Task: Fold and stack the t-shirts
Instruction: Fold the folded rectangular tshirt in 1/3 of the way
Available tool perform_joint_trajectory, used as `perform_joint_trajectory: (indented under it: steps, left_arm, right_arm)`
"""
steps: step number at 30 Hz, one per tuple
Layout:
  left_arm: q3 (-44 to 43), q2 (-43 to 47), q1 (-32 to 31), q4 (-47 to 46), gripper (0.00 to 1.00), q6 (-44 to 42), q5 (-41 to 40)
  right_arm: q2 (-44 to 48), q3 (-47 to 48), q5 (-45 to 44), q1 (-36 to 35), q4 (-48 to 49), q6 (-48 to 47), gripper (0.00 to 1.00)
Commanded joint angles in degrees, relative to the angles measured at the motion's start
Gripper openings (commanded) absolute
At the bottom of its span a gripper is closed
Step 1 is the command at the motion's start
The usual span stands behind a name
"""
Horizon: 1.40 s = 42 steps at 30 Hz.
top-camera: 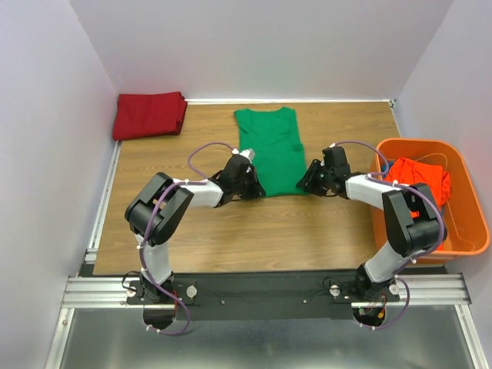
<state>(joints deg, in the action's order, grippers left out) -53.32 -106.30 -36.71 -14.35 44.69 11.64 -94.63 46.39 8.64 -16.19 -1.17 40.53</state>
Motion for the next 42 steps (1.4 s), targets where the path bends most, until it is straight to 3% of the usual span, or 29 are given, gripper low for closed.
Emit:
perform_joint_trajectory:
  steps: [1, 10, 15, 18, 29, 42]
  left_arm:
    - [1.2, 1.8, 0.3, -0.2, 0.0, -0.5, 0.5]
    - [0.6, 7.8, 1.2, 2.0, 0.0, -0.7, 0.2]
    - [1.0, 7.5, 3.0, 1.4, 0.0, 0.0, -0.6]
    - [0.9, 5.5, 3.7, 0.9, 0.0, 0.1, 0.3]
    - [8.3, 3.6, 4.6, -3.2, 0.0, 2.4, 0.9]
    - [9.0, 10.7, 6.8, 0.2, 0.0, 0.3, 0.7]
  right_arm:
    - [2.9, -1.0, -2.6, -0.3, -4.7, -0.5, 0.47]
    - [6.8, 5.3, -3.6, -4.1, -9.5, -2.3, 0.48]
    - [0.8, 10.8, -6.7, -10.3, -9.7, -2.7, 0.47]
    - [-3.3, 12.6, -7.2, -11.6, -9.6, -3.0, 0.38]
    - [-7.1, 4.5, -11.5, -11.7, -8.2, -2.5, 0.32]
    - [4.4, 2.0, -14.4, -10.8, -10.6, -1.6, 0.34]
